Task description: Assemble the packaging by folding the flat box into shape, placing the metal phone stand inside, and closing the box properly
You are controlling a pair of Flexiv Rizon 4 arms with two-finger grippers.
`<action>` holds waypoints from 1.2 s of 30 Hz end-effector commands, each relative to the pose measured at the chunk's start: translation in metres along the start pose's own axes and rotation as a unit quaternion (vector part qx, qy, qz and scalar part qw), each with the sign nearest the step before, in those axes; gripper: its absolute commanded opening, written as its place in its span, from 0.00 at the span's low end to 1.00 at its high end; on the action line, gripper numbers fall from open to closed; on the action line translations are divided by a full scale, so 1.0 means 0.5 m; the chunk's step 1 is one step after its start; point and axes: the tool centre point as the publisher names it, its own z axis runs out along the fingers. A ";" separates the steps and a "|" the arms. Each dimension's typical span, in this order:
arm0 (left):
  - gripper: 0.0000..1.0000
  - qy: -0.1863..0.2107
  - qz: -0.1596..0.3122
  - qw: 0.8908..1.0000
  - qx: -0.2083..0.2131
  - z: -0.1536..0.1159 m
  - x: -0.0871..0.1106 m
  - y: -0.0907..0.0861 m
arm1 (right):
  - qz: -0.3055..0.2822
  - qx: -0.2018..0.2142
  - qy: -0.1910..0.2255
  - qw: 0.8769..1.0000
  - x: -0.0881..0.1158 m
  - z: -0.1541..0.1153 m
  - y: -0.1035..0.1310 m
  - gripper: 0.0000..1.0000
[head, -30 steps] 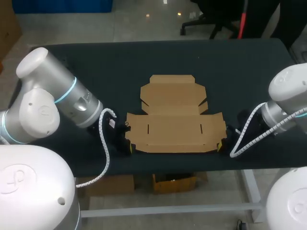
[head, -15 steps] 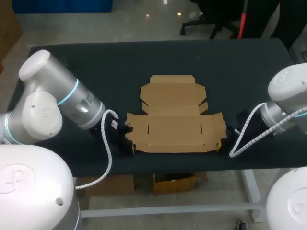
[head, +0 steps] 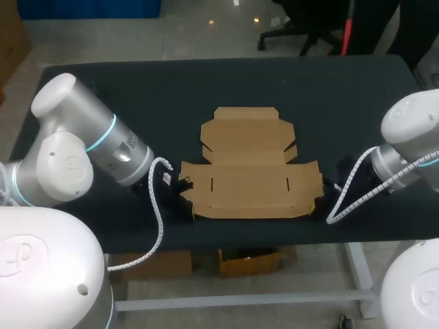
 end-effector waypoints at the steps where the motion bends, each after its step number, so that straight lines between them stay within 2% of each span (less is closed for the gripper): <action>1: 0.00 -0.003 -0.002 1.000 -0.001 0.007 0.002 -0.004 | -0.001 0.001 0.000 1.000 0.002 0.001 0.003 0.00; 36: 0.00 0.026 0.000 1.000 0.003 0.007 -0.001 0.003 | -0.001 -0.007 0.019 1.000 0.011 0.005 0.000 0.00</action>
